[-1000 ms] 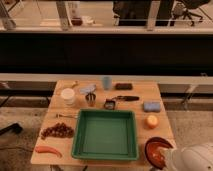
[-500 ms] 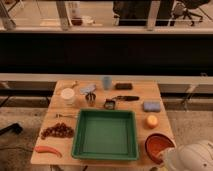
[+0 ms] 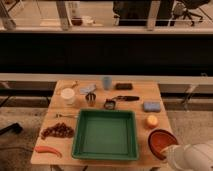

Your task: Stack bowls into tray

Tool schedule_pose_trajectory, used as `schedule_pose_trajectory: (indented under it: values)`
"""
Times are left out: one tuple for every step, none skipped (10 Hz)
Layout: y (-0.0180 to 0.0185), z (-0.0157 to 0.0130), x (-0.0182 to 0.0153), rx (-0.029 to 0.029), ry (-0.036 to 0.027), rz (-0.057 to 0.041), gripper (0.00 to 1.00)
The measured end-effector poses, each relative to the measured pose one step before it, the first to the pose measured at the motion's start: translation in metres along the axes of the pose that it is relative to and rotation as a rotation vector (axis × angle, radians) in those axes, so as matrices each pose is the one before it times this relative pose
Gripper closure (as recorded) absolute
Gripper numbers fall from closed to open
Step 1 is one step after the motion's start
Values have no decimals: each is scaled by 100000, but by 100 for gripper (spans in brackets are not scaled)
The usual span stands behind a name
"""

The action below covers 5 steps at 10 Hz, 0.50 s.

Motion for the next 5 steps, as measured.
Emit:
schedule_pose_trajectory:
  values:
    - [-581,-1530,-129,2345,-44,589,100]
    - [-877,-2386,-575,3065,-485,133,100]
    - [-705,-1844,-570,2110,-747,-253,100]
    - [-602,-1584,-724,1722,-987,-802,100]
    - [-454,-1016,-1277,1110,-1477,-1697,100]
